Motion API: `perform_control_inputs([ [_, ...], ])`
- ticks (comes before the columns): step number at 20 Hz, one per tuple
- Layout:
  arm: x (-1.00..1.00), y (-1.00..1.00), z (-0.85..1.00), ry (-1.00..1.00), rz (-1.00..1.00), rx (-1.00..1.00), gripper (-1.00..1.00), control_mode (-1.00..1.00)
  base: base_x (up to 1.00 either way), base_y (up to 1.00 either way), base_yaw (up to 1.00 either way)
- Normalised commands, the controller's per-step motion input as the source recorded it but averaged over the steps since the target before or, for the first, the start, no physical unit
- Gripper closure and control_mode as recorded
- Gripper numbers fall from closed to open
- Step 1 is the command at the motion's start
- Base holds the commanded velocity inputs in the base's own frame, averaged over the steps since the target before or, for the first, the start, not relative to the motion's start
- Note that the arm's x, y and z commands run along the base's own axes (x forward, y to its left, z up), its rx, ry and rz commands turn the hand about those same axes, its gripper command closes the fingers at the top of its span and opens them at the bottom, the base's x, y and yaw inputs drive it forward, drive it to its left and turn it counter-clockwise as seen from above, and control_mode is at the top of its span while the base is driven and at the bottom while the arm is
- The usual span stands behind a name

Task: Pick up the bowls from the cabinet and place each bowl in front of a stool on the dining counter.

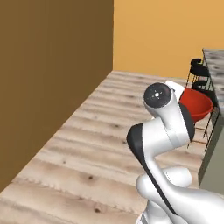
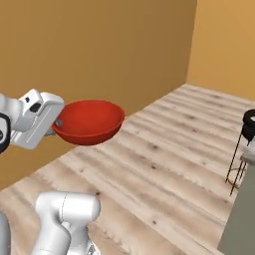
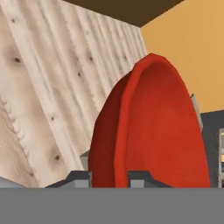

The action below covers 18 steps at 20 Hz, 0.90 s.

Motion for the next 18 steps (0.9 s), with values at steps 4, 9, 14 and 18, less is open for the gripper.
perform_control_inputs([
  [4,0.0,0.0,0.0,0.0,0.0,0.0,1.0,1.0,1.0,0.58,-0.54],
  [9,0.0,0.0,0.0,0.0,0.0,0.0,1.0,1.0,1.0,0.69,-0.48],
  [14,0.0,0.0,0.0,0.0,0.0,0.0,1.0,1.0,1.0,0.53,-0.47],
  [18,0.0,0.0,0.0,0.0,0.0,0.0,1.0,1.0,1.0,0.48,-0.58],
])
